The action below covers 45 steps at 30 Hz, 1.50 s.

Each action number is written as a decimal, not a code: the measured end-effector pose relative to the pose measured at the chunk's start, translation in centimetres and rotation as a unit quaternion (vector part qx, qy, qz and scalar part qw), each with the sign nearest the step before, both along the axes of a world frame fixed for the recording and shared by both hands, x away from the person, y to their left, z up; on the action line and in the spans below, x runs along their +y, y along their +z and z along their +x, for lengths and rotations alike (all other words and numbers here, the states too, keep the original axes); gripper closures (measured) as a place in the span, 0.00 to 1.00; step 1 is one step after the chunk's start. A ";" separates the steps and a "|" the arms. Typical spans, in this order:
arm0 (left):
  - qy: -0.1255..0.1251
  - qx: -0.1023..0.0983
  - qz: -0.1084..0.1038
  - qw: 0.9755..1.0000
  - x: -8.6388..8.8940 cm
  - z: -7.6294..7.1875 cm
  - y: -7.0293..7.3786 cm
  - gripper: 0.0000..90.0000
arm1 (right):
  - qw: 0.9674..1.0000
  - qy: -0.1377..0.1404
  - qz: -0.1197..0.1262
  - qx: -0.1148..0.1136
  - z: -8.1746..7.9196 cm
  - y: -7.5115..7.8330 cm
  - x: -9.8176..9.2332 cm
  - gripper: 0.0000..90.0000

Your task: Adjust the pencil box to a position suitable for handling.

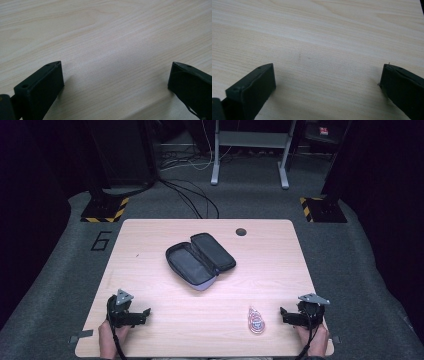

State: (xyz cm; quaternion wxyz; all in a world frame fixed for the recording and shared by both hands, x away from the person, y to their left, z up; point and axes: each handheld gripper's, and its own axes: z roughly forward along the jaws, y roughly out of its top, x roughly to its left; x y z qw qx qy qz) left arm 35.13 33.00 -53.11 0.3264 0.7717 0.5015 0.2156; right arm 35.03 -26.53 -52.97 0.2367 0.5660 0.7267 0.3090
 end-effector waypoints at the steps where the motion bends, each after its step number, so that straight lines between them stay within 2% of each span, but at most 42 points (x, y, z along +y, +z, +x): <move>1: 0.000 0.000 0.000 1.000 0.0 0.0 0.0 0.00 | 1.000 0.000 0.000 0.000 0.0 0.0 0.0 0.00; 12: 0.000 -0.003 0.002 1.000 0.0 0.0 0.0 0.01 | 1.000 -0.011 -0.001 0.005 0.2 0.1 0.0 0.00; 15: 0.000 -0.003 0.002 1.000 0.0 0.0 0.0 0.01 | 1.000 -0.015 0.019 0.006 0.0 0.6 -0.1 0.00; 18: 0.000 -0.003 0.002 1.000 0.0 0.0 0.0 0.01 | 1.000 -0.014 0.026 -0.005 -0.6 1.5 0.2 0.01; 19: -0.004 0.004 0.005 1.000 0.0 0.0 0.1 0.01 | 0.999 -0.015 0.029 -0.006 -0.8 1.7 0.4 0.01; 25: -0.004 0.004 0.006 1.000 0.1 0.0 0.1 0.01 | 0.999 0.002 0.037 -0.021 -2.2 3.4 1.8 0.02; 30: -0.004 0.004 0.006 1.000 0.0 0.0 0.1 0.01 | 0.998 0.014 0.053 -0.024 -3.2 4.0 3.2 0.02; 34: -0.005 0.004 0.006 1.000 0.1 0.0 0.1 0.01 | 0.998 0.030 0.057 -0.020 -3.6 4.1 4.2 0.02; 35: 0.000 -0.003 0.004 1.000 0.0 0.0 0.0 0.01 | 0.997 0.040 0.055 -0.021 -3.8 4.1 4.9 0.02; 38: 0.001 -0.002 0.003 1.000 0.0 0.0 0.0 0.01 | 0.996 0.055 0.065 -0.019 -4.1 4.2 5.8 0.01; 45: 0.001 -0.004 0.004 1.000 0.0 0.0 0.0 0.01 | 0.996 0.075 0.056 -0.011 -4.7 3.8 7.9 0.00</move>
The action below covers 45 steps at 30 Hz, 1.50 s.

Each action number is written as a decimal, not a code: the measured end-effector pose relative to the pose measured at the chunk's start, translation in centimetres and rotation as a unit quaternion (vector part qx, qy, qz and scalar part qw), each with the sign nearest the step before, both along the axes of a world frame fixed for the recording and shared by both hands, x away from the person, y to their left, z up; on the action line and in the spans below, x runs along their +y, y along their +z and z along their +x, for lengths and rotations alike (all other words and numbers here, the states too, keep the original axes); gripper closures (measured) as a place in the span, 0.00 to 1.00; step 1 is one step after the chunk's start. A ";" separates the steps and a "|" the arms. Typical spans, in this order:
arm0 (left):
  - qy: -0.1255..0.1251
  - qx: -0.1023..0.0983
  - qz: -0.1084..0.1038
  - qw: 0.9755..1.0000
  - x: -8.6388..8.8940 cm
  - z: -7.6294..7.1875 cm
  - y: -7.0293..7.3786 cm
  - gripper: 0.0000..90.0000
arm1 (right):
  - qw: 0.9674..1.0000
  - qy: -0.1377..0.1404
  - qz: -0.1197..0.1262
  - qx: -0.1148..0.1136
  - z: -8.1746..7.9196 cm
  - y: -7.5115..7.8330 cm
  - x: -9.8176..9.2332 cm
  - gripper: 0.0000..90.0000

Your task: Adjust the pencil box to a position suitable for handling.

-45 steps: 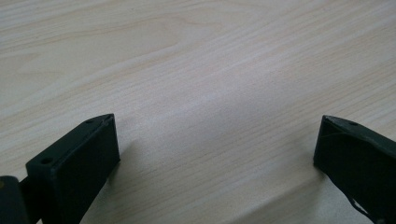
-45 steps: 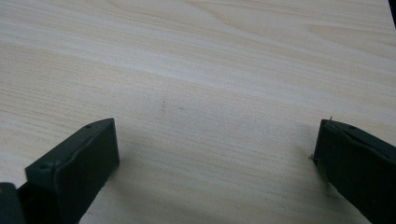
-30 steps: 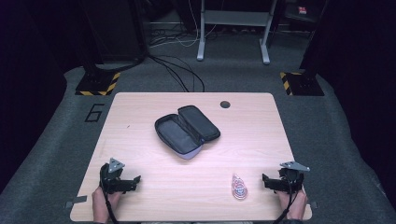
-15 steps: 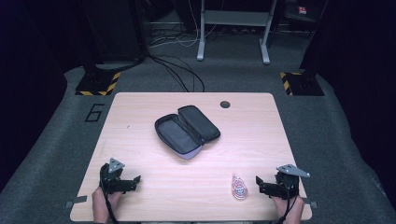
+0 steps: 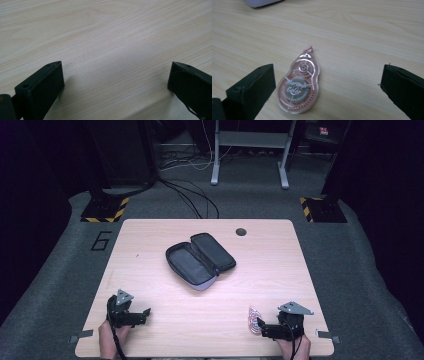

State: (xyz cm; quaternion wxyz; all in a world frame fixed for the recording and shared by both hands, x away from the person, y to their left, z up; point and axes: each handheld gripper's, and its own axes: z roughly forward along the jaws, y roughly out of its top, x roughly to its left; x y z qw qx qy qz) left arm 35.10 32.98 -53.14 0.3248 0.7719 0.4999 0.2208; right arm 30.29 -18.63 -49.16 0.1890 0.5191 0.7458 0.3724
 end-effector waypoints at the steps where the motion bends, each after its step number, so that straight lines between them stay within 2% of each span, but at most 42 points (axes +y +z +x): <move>1: 0.000 0.000 0.000 1.000 0.0 0.0 0.0 0.01 | 1.000 0.000 0.000 0.000 0.0 0.0 0.0 0.00; 2: 0.000 0.001 0.000 1.000 0.0 0.0 0.0 0.01 | 1.000 0.009 -0.014 -0.001 -0.1 -0.3 0.6 0.00; 10: 0.001 0.001 0.000 1.000 0.0 0.0 0.0 0.01 | 0.999 0.026 -0.032 0.010 -0.2 -1.3 2.3 0.04; 14: 0.001 0.001 0.000 1.000 0.0 0.0 0.0 0.01 | 0.998 0.034 -0.039 0.019 -0.2 -1.8 3.1 0.09; 20: 0.001 0.001 0.000 1.000 0.0 0.0 0.0 0.01 | 0.998 0.025 -0.051 0.027 -0.2 -2.2 3.8 0.17; 21: 0.001 0.001 -0.001 1.000 0.0 0.0 0.0 0.01 | 0.998 0.029 -0.055 0.021 -0.1 -2.3 3.8 0.18; 24: 0.001 0.001 0.000 1.000 0.0 0.0 0.0 0.01 | 0.998 0.026 -0.057 0.024 -0.2 -2.3 4.0 0.21; 28: 0.001 0.001 0.000 1.000 0.0 0.0 0.0 0.01 | 0.997 0.024 -0.065 0.031 -0.2 -2.3 4.4 0.31; 31: 0.001 0.001 0.000 1.000 0.0 0.0 0.0 0.01 | 0.997 0.022 -0.067 0.041 -0.1 -2.4 4.4 0.36; 34: 0.000 0.001 0.000 1.000 0.0 0.0 0.0 0.01 | 0.997 0.021 -0.066 0.035 -0.2 -2.5 4.5 0.42; 37: 0.000 0.000 0.000 1.000 0.0 0.0 0.0 0.01 | 0.997 0.025 -0.065 0.038 -0.1 -2.4 4.4 0.43; 39: 0.001 0.002 -0.001 1.000 0.0 0.0 0.0 0.01 | 0.997 0.033 -0.061 0.026 -0.2 -2.6 4.1 0.43; 44: 0.000 0.000 0.000 1.000 0.0 0.0 0.0 0.01 | 0.997 0.048 -0.052 0.019 -0.1 -2.4 3.4 0.43; 45: -0.005 0.008 0.001 1.000 0.1 0.0 0.1 0.01 | 0.998 0.047 -0.049 0.019 -0.1 -2.2 3.2 0.43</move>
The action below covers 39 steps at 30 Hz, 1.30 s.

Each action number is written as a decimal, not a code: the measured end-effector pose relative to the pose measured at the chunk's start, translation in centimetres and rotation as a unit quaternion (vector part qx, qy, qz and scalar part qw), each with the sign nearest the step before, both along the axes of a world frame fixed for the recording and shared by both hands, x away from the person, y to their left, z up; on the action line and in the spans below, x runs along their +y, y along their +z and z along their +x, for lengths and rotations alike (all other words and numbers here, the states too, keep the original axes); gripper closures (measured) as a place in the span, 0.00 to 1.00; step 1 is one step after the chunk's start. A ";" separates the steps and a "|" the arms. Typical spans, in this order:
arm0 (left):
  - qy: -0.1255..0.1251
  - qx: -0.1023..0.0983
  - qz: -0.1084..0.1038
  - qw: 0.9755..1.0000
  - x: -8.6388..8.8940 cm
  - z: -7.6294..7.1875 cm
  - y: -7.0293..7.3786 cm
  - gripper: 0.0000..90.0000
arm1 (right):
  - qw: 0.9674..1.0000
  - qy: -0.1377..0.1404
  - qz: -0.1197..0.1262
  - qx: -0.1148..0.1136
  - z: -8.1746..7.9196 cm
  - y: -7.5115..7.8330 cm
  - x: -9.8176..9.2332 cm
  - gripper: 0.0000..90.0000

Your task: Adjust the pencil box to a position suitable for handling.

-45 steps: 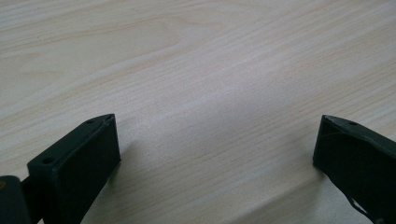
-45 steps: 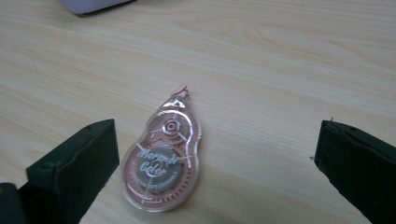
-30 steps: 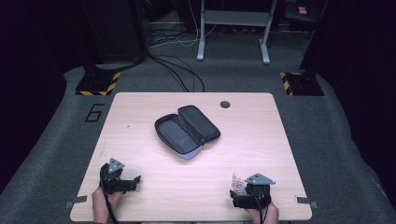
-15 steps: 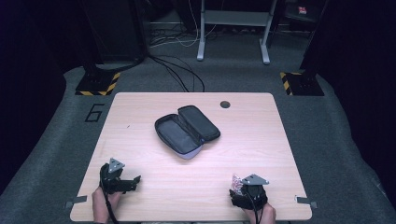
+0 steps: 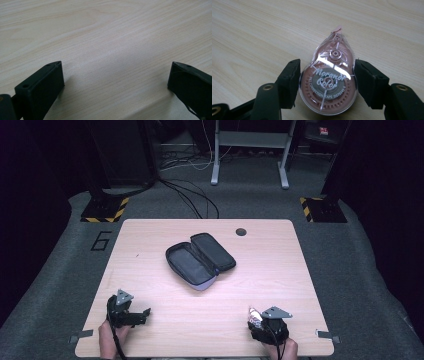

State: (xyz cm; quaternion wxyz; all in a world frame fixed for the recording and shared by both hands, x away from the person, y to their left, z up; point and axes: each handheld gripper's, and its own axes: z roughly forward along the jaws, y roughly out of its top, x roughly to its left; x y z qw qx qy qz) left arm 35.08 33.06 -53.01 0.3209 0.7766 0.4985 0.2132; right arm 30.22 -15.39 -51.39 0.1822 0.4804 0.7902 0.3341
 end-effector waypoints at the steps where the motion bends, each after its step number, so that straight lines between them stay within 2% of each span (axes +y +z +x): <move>1: 0.000 -0.001 0.000 1.000 0.0 0.0 0.0 0.01 | 1.000 0.001 0.003 0.000 0.0 0.2 -0.1 0.43; 6: 0.001 -0.001 0.001 1.000 0.0 0.0 0.0 0.01 | 1.000 0.006 0.005 -0.016 0.2 1.2 -0.7 0.43; 9: 0.001 -0.001 0.001 1.000 0.0 0.0 0.0 0.01 | 0.999 0.019 -0.001 -0.027 0.6 1.9 -1.3 0.43; 11: 0.001 -0.001 0.001 1.000 0.0 0.0 0.0 0.01 | 0.999 0.020 -0.003 -0.028 0.7 2.1 -1.4 0.43; 12: 0.001 -0.001 0.001 1.000 0.0 0.0 0.0 0.01 | 0.999 0.029 -0.006 -0.036 1.1 2.3 -1.8 0.43; 14: 0.001 -0.001 0.001 1.000 0.0 0.0 0.0 0.01 | 0.998 0.041 -0.013 -0.040 1.6 2.5 -2.3 0.43; 25: 0.005 -0.003 -0.004 1.000 -0.1 0.0 -0.1 0.01 | 0.998 0.056 -0.015 -0.034 4.9 2.2 -6.0 0.43; 28: 0.005 -0.003 -0.003 1.000 -0.1 0.0 -0.1 0.01 | 0.998 0.055 -0.009 -0.031 5.3 1.9 -6.4 0.43; 33: 0.005 -0.003 -0.004 1.000 -0.1 0.0 -0.1 0.01 | 0.998 0.063 -0.015 -0.018 6.7 1.0 -7.2 0.43; 39: 0.005 -0.003 -0.003 1.000 -0.1 0.0 -0.1 0.01 | 0.998 0.057 -0.011 -0.012 7.3 0.2 -7.2 0.43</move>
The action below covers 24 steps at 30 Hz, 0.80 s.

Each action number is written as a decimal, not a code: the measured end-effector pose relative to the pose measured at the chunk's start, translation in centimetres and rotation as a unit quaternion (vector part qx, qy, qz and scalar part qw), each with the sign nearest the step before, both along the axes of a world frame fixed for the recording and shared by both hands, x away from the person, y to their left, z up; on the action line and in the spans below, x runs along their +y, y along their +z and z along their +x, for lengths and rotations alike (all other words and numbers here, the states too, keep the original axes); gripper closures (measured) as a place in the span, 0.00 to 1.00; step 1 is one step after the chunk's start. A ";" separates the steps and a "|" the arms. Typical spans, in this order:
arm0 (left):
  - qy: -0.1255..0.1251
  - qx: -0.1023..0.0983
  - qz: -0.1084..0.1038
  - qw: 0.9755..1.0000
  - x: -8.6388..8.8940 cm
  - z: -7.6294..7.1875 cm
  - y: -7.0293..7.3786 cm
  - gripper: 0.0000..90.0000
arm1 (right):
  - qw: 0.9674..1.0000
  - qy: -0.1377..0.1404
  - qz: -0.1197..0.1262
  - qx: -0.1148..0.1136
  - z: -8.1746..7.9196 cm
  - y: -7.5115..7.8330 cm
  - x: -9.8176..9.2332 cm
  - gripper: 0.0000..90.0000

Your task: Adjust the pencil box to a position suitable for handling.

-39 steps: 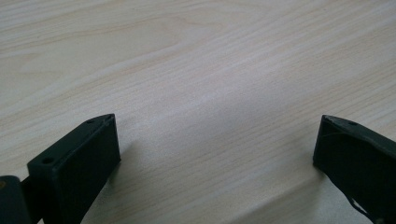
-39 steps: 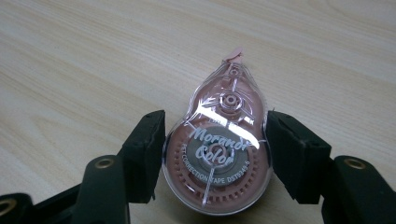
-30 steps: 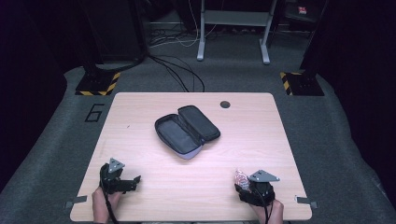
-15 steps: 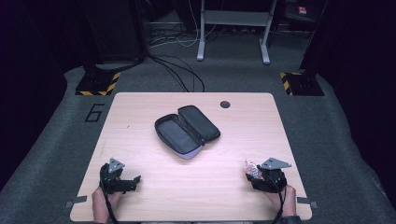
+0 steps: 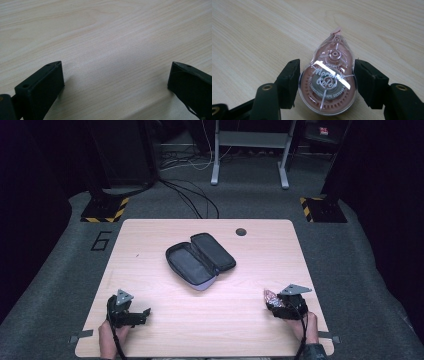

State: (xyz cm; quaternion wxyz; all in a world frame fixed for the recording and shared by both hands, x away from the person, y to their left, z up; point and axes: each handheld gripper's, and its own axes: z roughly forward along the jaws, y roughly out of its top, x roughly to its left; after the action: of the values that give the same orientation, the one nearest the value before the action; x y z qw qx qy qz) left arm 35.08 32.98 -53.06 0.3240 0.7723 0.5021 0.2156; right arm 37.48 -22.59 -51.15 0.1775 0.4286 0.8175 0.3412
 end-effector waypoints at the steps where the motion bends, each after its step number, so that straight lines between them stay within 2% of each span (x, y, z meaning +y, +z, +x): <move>1: 0.000 0.000 0.000 1.000 0.0 0.0 0.0 0.01 | 1.000 0.006 -0.004 0.003 0.1 -0.1 -0.1 0.43; 4: 0.000 0.000 0.000 1.000 0.0 0.0 0.0 0.01 | 1.000 0.002 -0.009 0.011 0.3 -0.5 -0.1 0.43; 6: 0.000 0.000 0.000 1.000 0.0 0.0 0.0 0.01 | 1.000 -0.004 -0.002 0.013 0.3 -0.5 -0.1 0.42; 8: 0.000 0.000 0.000 1.000 0.0 0.0 0.0 0.01 | 1.000 0.004 -0.009 0.012 0.4 -0.5 -0.3 0.40; 9: 0.000 0.000 0.000 1.000 0.0 0.0 0.0 0.01 | 1.000 -0.013 -0.001 0.016 0.2 -0.6 -0.3 0.25; 11: 0.000 0.000 0.000 1.000 0.0 0.0 0.0 0.01 | 1.000 -0.009 0.001 0.017 0.1 -0.4 -0.7 0.17; 15: 0.000 0.000 -0.001 1.000 0.0 0.0 0.0 0.01 | 0.998 -0.044 0.045 0.001 -1.4 0.3 -1.8 0.12; 16: 0.000 0.000 -0.001 1.000 0.0 0.0 0.0 0.01 | 0.998 -0.044 0.045 0.001 -1.4 0.3 -1.8 0.12; 17: 0.001 -0.002 -0.002 1.000 0.0 0.0 0.0 0.01 | 0.996 -0.065 0.063 -0.008 -2.4 0.3 -2.8 0.08; 19: 0.000 -0.001 -0.002 1.000 0.0 0.0 0.0 0.01 | 0.994 -0.081 0.069 -0.013 -3.3 0.2 -3.5 0.05; 21: 0.002 -0.004 -0.003 1.000 0.0 0.0 -0.1 0.01 | 0.992 -0.099 0.070 -0.017 -4.0 -0.1 -4.3 0.04; 24: 0.002 -0.003 -0.003 1.000 0.0 0.0 -0.1 0.01 | 0.992 -0.115 0.043 -0.005 -4.4 -0.6 -5.1 0.03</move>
State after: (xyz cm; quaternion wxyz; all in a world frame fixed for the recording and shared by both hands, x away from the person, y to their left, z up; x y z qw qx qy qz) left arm 35.11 32.95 -53.11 0.3273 0.7696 0.5034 0.2174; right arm 33.11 -27.69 -51.80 0.2008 0.5257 0.7464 0.3553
